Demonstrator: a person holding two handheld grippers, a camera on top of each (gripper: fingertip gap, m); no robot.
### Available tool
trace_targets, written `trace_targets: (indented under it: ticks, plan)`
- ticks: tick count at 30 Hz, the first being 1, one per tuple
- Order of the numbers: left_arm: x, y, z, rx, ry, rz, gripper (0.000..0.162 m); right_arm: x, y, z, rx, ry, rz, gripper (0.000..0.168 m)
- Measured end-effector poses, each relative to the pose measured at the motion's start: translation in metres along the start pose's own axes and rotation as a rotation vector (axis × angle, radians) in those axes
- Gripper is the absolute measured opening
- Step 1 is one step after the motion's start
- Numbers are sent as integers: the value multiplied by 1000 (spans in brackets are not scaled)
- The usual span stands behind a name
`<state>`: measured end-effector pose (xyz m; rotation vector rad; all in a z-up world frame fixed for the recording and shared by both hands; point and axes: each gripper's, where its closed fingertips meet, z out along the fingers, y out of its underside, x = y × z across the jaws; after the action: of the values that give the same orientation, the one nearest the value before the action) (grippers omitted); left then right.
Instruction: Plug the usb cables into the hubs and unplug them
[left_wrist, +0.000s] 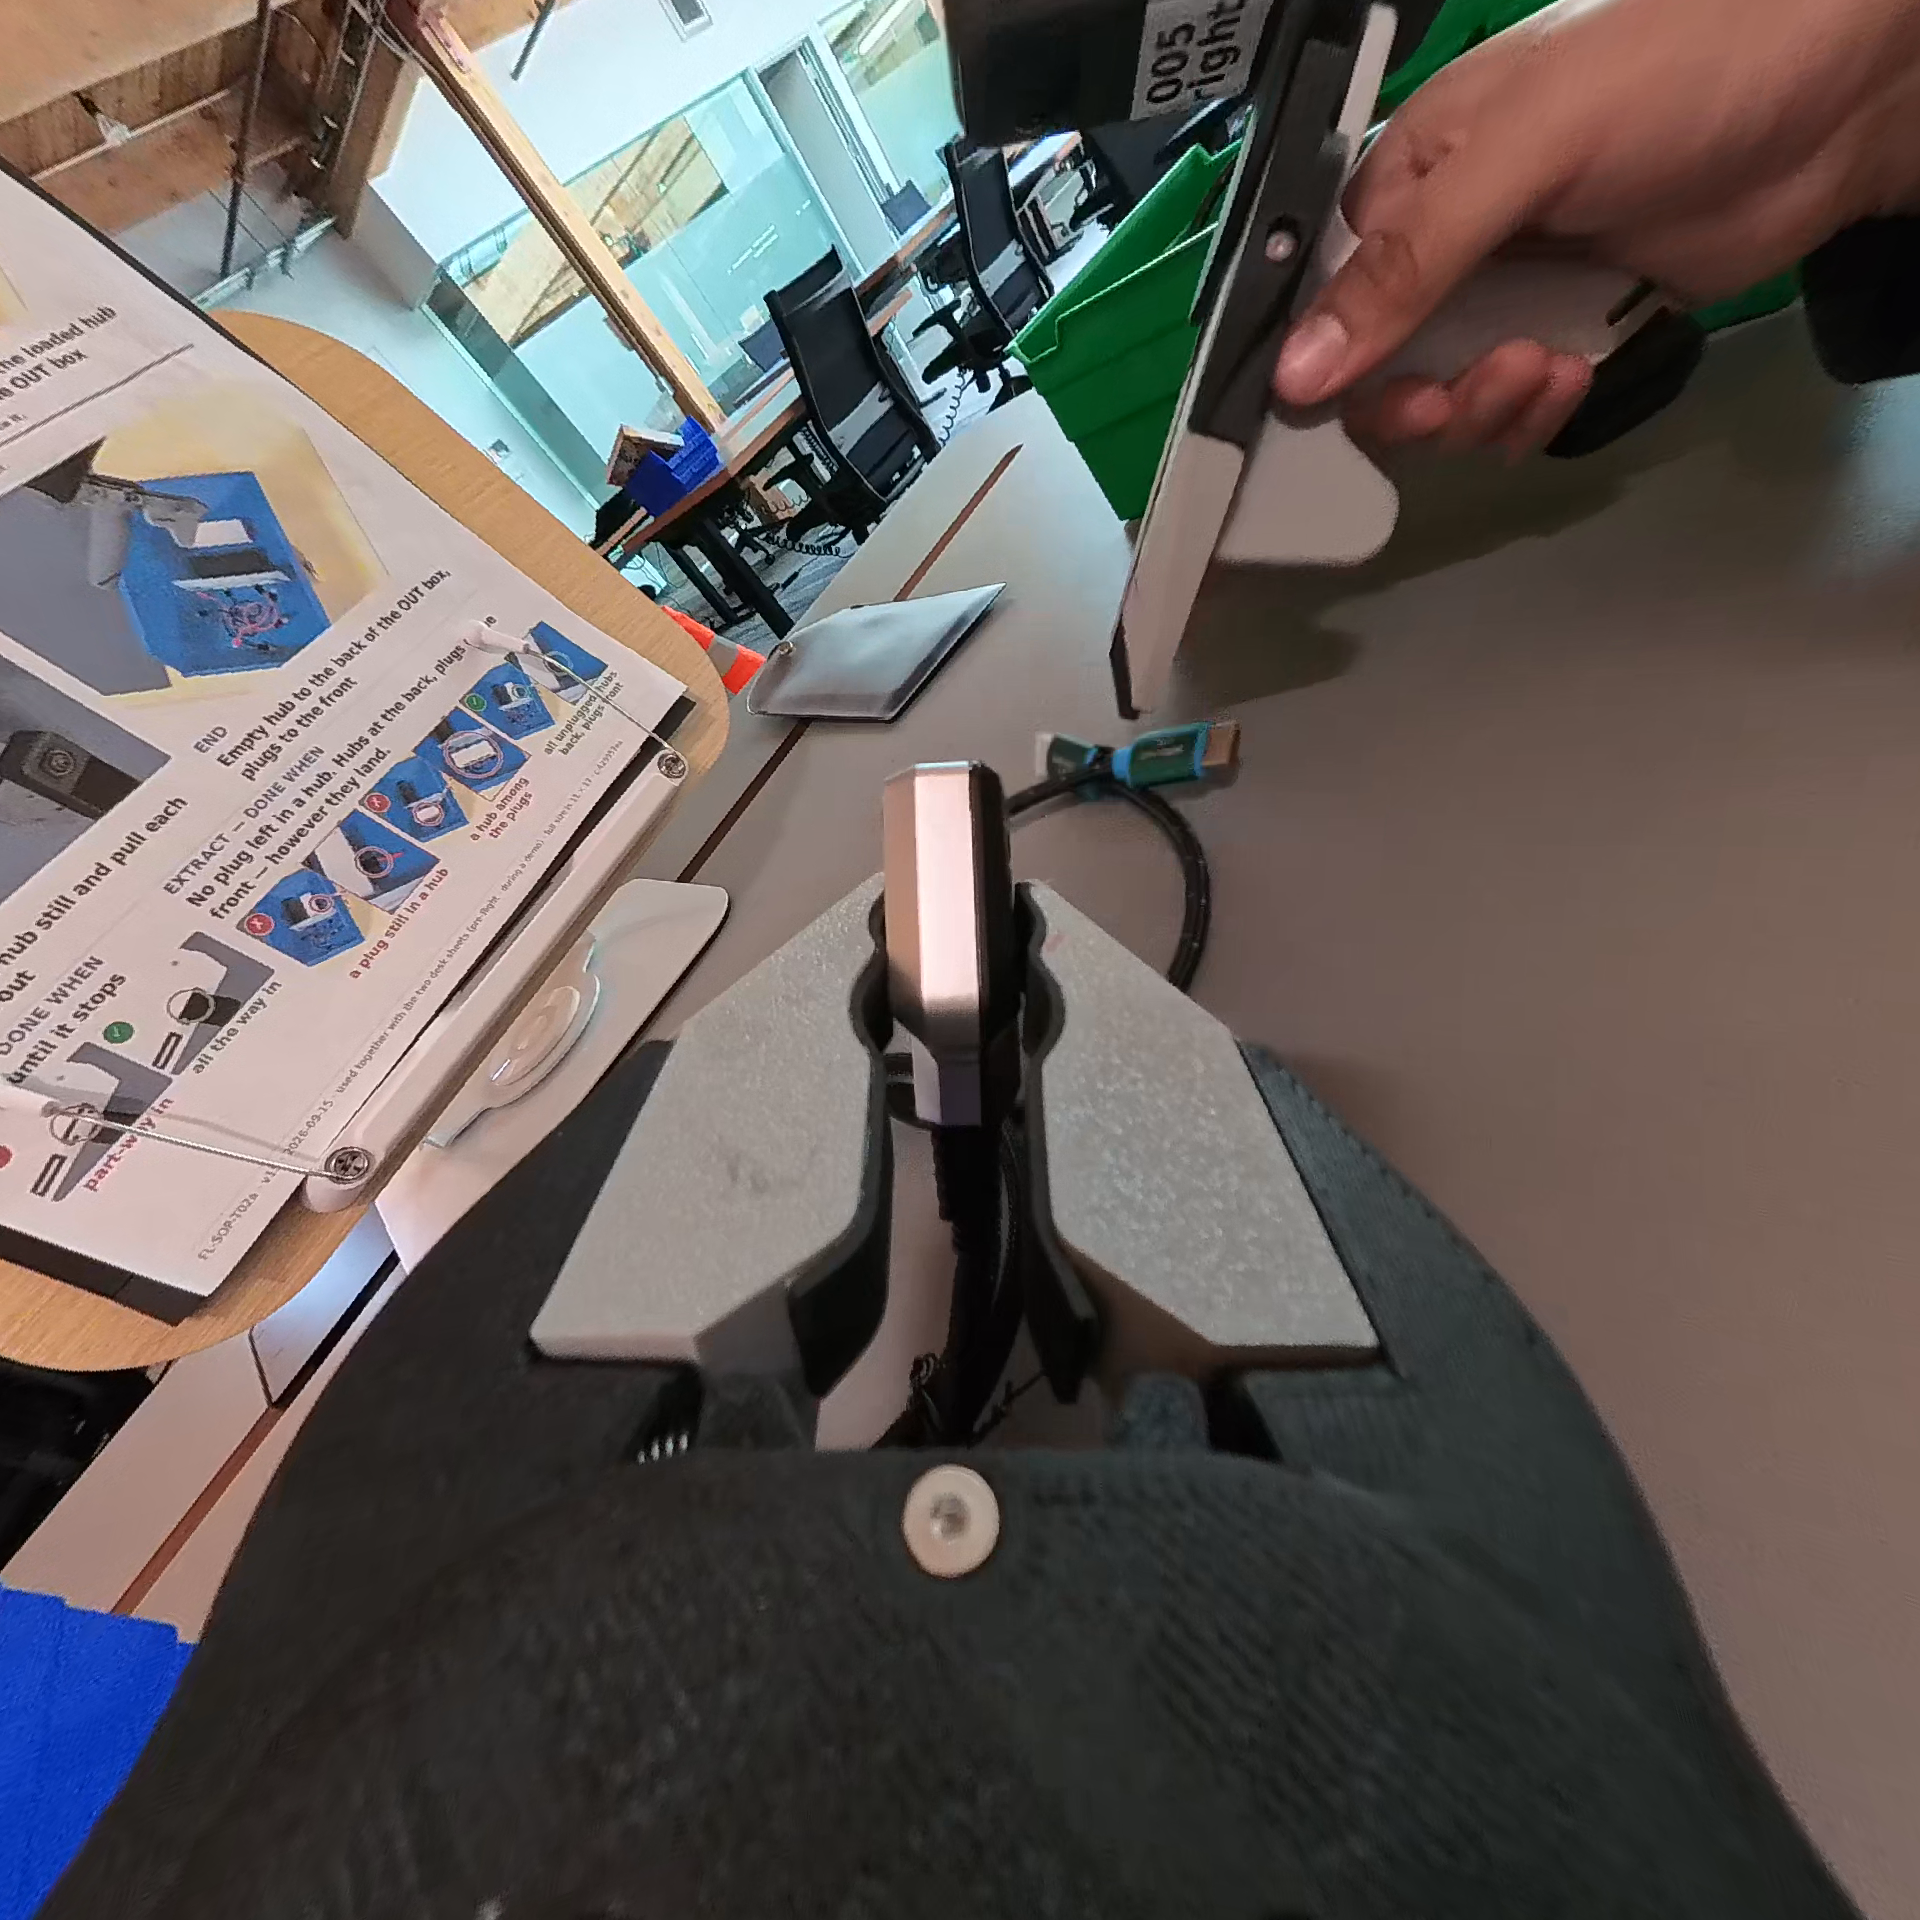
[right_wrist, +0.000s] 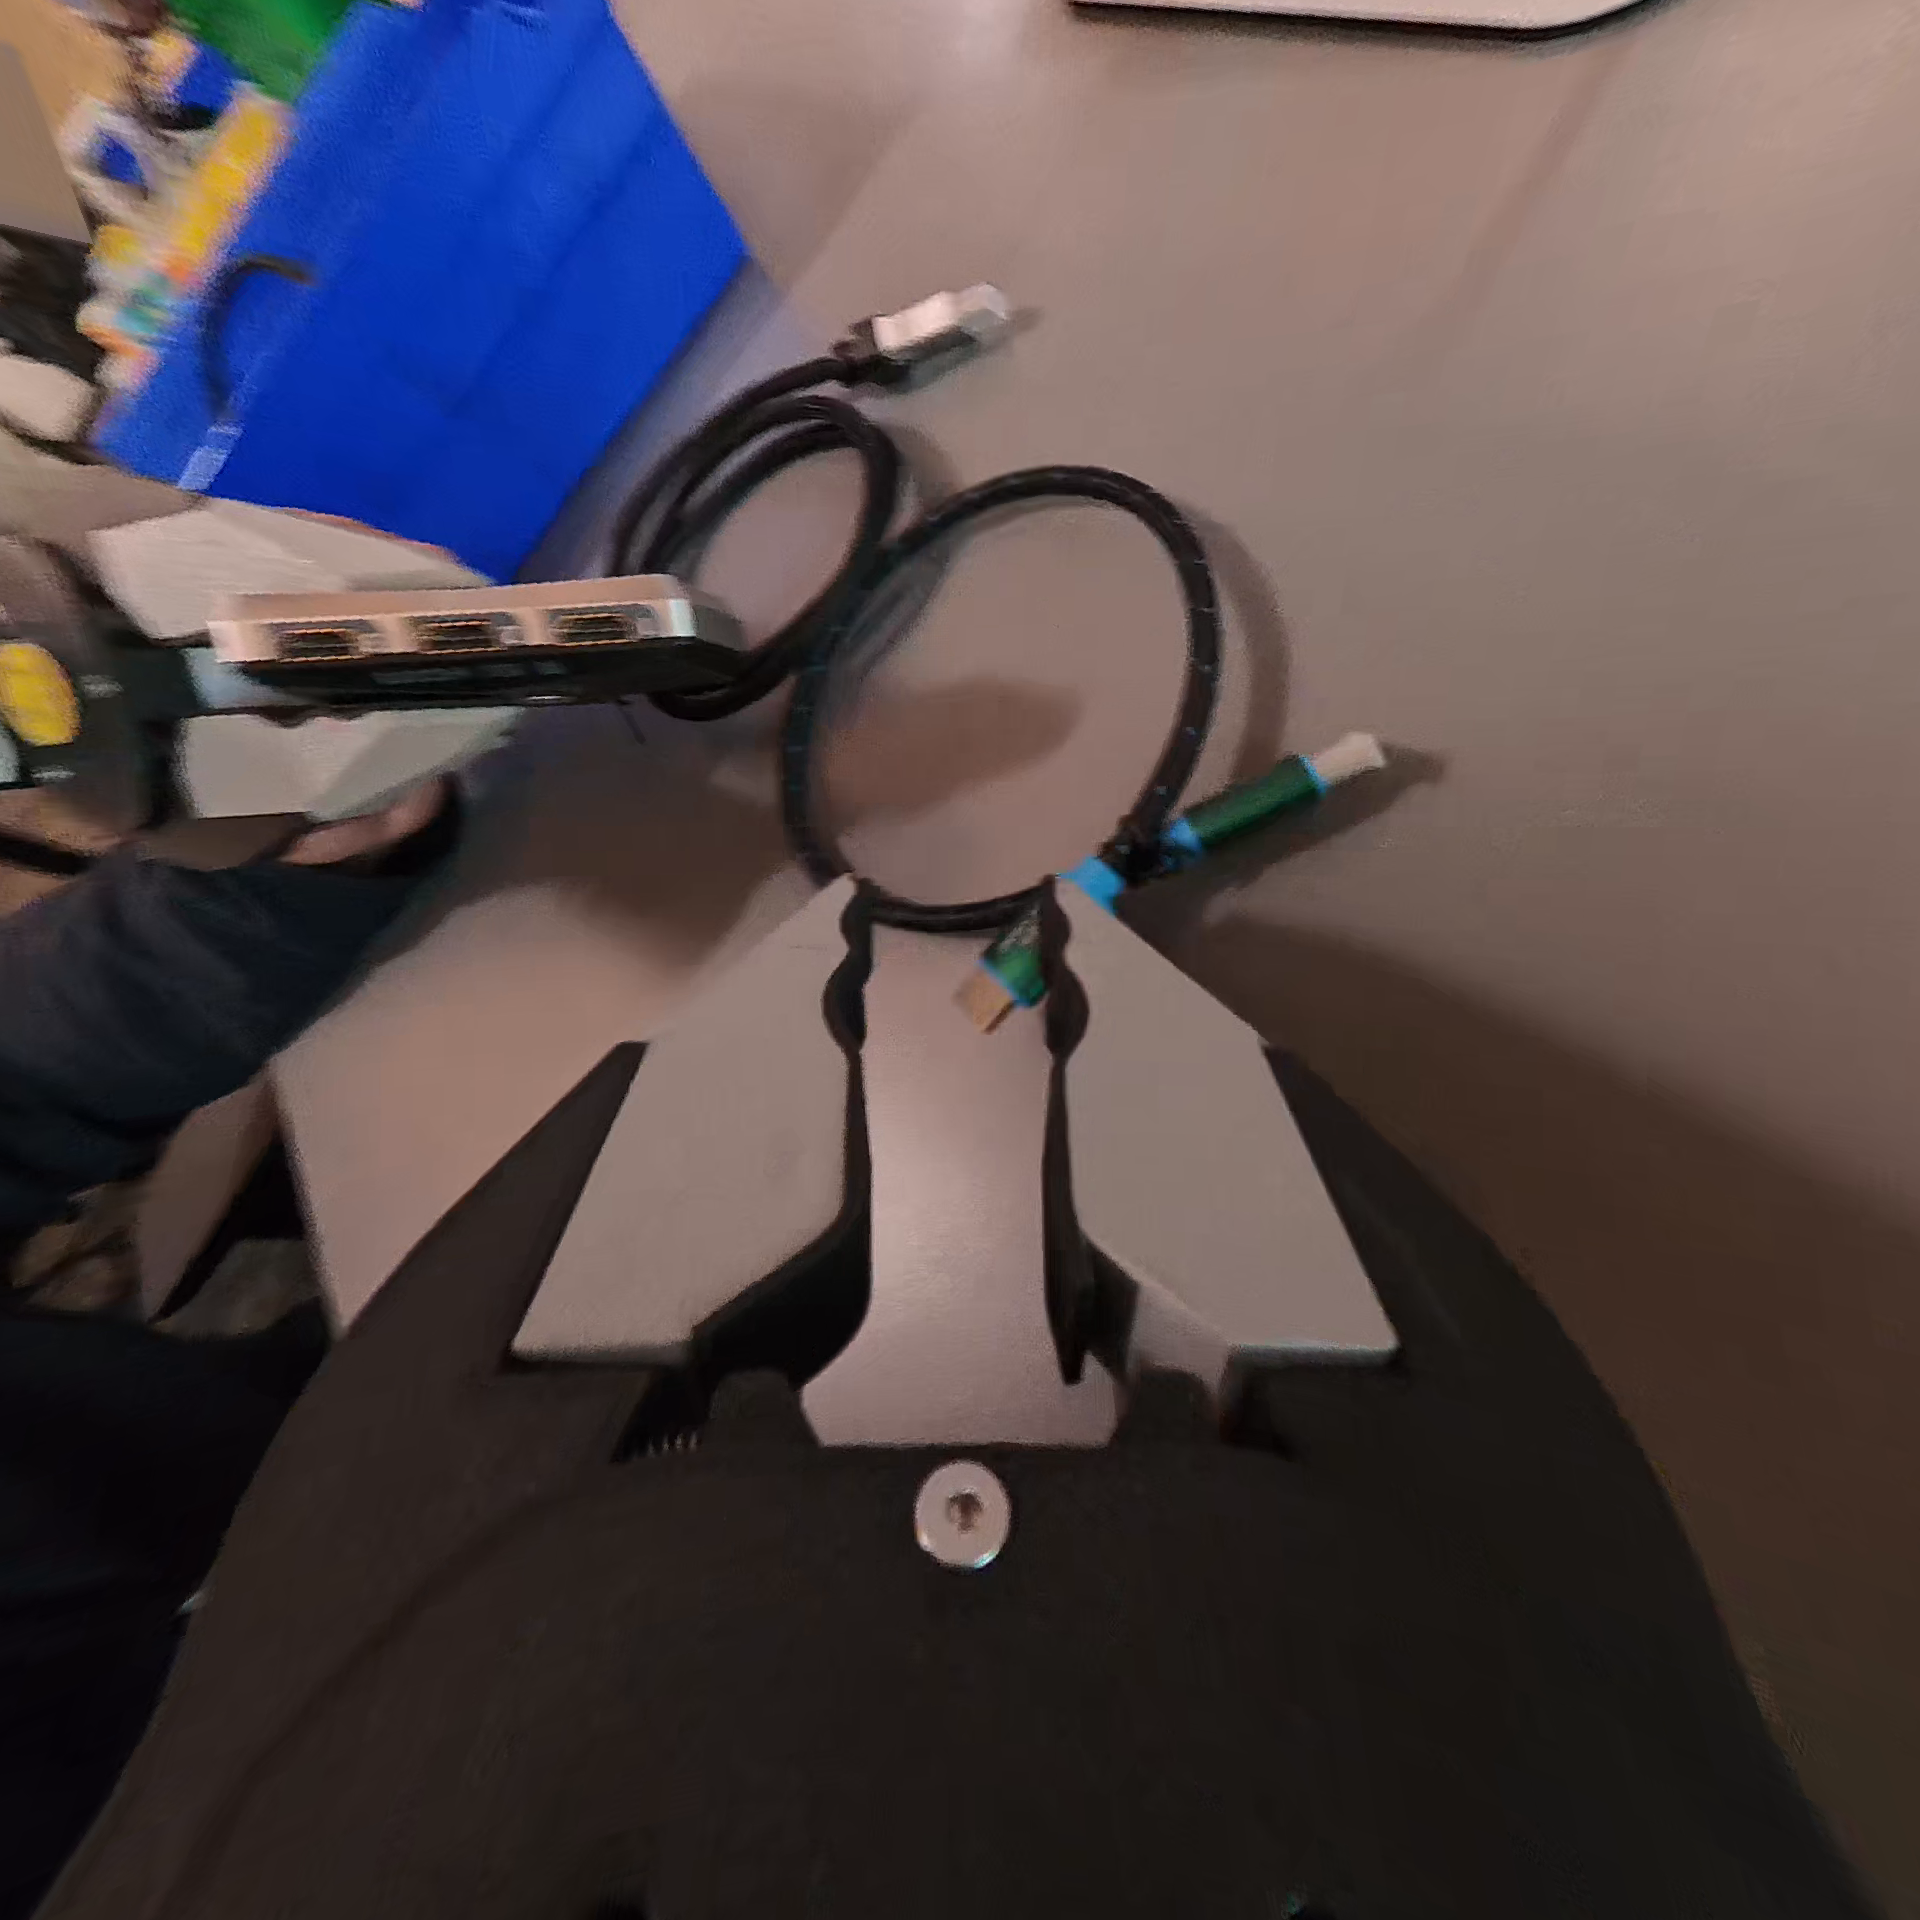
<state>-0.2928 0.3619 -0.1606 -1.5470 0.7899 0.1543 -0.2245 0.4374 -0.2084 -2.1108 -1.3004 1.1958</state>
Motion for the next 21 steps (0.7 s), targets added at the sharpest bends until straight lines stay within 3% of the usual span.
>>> trace_targets:
  ticks: [2, 5, 14, 16, 19, 21]
  plan:
    - [-1, 0, 0, 2, -4, 0, 18, -13, -1, -3, 10, -97, 14, 26]
    - [-3, -1, -1, 5, -10, -5, 18, -17, -2, -7, 11, -109, -25, 32]
    - [-5, -3, -3, 6, -15, 14, 19, -8, -32, -21, 169, 165, -469, 67]
    - [-6, -4, -4, 8, -18, 15, 18, -7, -41, -29, 180, 246, -560, 68]
    - [-8, -5, -5, 11, -24, 13, 19, -16, -44, -35, 119, 293, -683, 71]
    - [-10, -5, -5, 12, -28, 11, 19, -18, -32, -33, -30, 293, -724, 70]
